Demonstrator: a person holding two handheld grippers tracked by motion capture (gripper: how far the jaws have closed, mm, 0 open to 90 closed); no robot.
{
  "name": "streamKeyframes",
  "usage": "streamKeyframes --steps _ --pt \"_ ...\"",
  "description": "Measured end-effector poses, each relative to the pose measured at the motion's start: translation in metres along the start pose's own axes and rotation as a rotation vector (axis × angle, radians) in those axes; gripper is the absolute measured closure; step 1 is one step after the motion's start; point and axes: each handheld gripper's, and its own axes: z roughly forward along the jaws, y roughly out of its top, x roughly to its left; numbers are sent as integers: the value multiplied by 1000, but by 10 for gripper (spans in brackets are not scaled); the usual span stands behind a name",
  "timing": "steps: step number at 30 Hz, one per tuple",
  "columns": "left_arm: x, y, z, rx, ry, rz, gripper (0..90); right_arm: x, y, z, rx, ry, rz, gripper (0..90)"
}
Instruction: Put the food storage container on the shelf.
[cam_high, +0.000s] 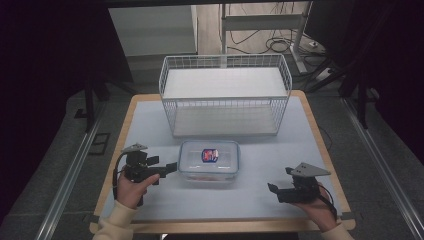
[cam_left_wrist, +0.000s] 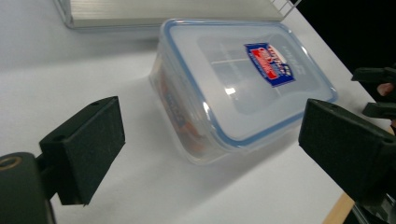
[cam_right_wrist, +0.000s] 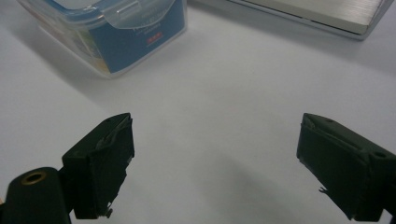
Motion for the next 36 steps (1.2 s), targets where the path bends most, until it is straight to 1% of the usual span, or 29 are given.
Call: streamKeyframes --steps 3,5,6,7,9,10,11,12,13,14,15,16,17,18,19,22,23,24,25,26,28,30,33,36 --pt "6 3 5 9 -11 -16 71 0 0 0 -1 5 5 114" --pt "10 5 8 5 -33 -20 72 1 -1 0 1 5 3 114" --pt "13 6 11 7 -48 -24 72 1 -1 -2 -5 2 -9 113" --pt "15 7 13 12 -60 -27 72 1 -1 -2 -5 2 -9 113" --pt "17 10 18 17 -70 -37 71 1 -1 -3 -15 -7 -19 112" --pt "21 11 24 31 -86 -47 71 0 -1 -3 -19 -9 -17 112" --pt "21 11 24 31 -86 -47 72 0 -1 -3 -19 -9 -17 112" --pt "24 12 30 43 -105 -61 73 1 -2 -2 -15 -11 -19 110" --pt "24 12 30 43 -105 -61 73 1 -2 -2 -15 -11 -19 110" --pt "28 13 36 40 -126 -89 86 2 -2 -1 -8 -7 -22 110" --pt "28 13 36 40 -126 -89 105 2 -2 -1 -8 -7 -22 110" --pt "31 14 45 50 -164 -119 108 3 -1 0 -7 1 -35 110" --pt "33 14 49 60 -175 -128 109 3 -1 -1 -9 -2 -45 110" --pt "34 14 53 70 -182 -133 109 3 -1 -2 -11 -6 -48 110" --pt "34 14 53 70 -182 -133 113 3 0 -2 -13 -8 -48 110" --pt "37 13 62 103 -210 -148 127 3 0 -3 -16 -11 -42 110" --pt "37 12 63 106 -217 -151 130 3 -1 -3 -15 -13 -41 110" --pt "38 11 65 111 -257 -169 146 3 -1 -3 -14 -15 -42 110" --pt "38 11 65 111 -257 -169 160 3 -1 -3 -14 -15 -42 110" --pt "39 10 68 115 -265 -182 172 3 0 -2 -11 -13 -45 110" --pt "40 9 69 124 -265 -183 179 4 0 -2 -10 -12 -47 110" --pt "40 8 73 138 -287 -197 195 4 0 -2 -5 -12 -49 112" --pt "39 7 75 150 -295 -192 211 3 -1 -2 -8 -12 -50 112" --pt "38 7 74 141 -284 -184 236 4 0 -3 -12 -13 -49 113"
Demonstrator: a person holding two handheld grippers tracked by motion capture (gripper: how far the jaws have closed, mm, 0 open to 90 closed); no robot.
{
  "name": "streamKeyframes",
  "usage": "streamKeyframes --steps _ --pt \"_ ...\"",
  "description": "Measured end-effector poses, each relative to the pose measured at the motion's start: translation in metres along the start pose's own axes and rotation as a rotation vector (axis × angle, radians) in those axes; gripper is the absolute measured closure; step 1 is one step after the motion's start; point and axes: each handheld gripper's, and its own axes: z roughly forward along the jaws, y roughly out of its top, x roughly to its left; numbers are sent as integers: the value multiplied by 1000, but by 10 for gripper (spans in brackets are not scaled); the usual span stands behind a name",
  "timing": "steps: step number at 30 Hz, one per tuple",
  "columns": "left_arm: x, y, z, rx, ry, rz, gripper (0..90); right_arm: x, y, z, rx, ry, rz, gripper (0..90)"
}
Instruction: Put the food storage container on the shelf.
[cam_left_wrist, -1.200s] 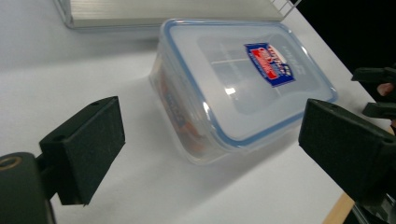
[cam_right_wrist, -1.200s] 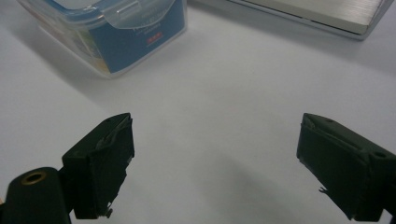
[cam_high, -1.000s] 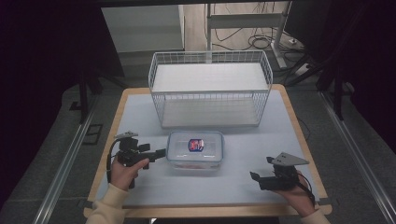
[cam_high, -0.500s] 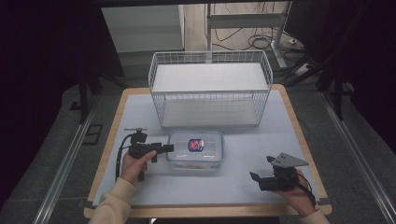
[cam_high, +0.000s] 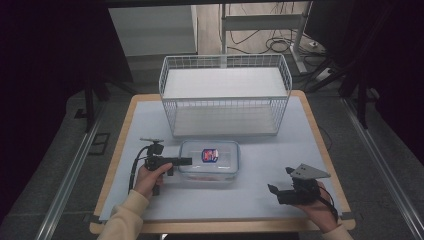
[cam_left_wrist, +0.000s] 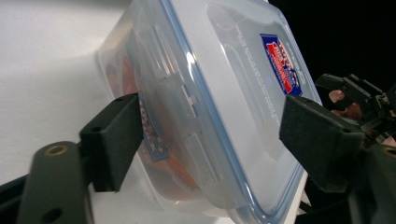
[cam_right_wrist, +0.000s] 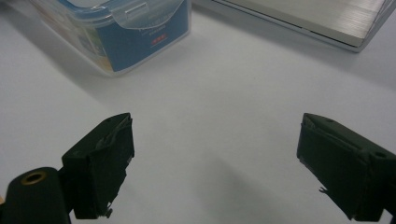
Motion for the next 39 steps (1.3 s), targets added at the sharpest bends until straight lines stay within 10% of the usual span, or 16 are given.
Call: streamKeyframes --steps 8,16,39 --pt "-3 0 -4 -36 19 1 301 1 3 1 -1 7 0 124" --pt "-4 0 -4 -37 25 -5 306 4 37 3 -34 118 122 167" --pt "-3 -1 -4 -37 20 0 306 15 97 82 50 275 272 147"
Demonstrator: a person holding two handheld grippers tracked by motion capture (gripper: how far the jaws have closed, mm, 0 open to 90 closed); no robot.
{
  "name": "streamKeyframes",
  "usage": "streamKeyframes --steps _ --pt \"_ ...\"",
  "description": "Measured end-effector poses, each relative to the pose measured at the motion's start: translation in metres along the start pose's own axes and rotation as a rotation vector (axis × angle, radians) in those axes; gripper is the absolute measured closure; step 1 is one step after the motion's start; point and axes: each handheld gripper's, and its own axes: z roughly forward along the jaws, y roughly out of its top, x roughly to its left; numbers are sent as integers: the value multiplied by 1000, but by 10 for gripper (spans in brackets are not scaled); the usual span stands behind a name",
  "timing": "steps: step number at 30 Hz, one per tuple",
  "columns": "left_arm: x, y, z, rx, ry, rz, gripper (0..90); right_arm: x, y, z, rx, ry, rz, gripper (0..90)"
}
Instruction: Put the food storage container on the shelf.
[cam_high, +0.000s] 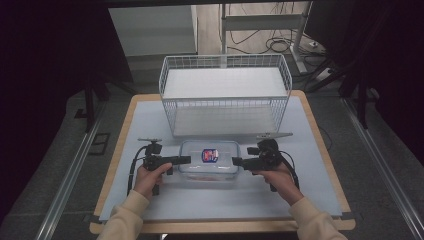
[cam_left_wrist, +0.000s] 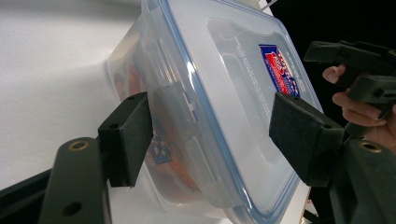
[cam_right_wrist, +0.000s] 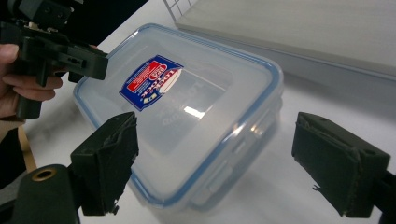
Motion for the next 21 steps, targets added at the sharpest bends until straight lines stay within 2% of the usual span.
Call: streamKeyframes --steps 4,6,11,18,19,20,21 --pt "0 0 0 -1 1 -2 306 -3 2 9 11 10 25 147" --pt "0 0 0 -1 1 -2 306 -6 2 17 27 24 55 149" --pt "0 0 0 -1 1 -1 307 -11 1 24 49 44 99 151" --pt "0 0 0 0 0 -1 306 -14 -4 31 83 55 126 156" --pt "0 0 0 1 0 0 306 -16 -6 33 85 80 157 161" --pt "0 0 0 1 0 0 306 -16 -6 33 85 80 157 161" --pt "0 0 0 1 0 0 307 -19 -7 33 93 102 186 170"
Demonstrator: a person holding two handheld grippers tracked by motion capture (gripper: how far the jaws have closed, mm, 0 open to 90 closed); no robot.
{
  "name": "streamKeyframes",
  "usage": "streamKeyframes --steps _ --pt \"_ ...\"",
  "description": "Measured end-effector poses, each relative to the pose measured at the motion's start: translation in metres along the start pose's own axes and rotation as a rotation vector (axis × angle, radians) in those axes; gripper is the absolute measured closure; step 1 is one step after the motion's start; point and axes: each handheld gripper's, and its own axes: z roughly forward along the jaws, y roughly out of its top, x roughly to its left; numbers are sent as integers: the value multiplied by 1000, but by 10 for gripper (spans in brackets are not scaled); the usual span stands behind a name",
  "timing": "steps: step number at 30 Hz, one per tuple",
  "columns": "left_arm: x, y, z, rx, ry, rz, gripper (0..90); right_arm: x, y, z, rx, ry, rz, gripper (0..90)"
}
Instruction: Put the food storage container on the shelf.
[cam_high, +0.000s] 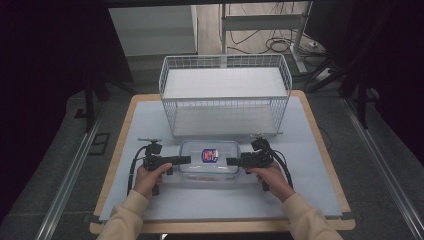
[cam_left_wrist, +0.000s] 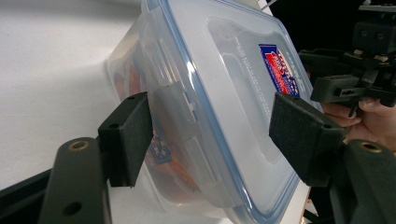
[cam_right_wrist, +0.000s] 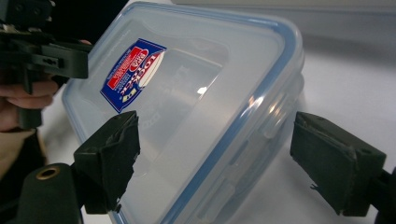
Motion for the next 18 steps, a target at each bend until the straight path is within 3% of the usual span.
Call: streamKeyframes --steps 5,10,18 --pt "0 0 0 0 1 0 306 -3 -2 2 24 45 59 185" --pt "0 0 0 0 1 -1 307 -8 -4 -2 26 76 130 269" --pt "-1 -1 -1 1 5 6 309 -14 -4 -6 9 105 166 352"
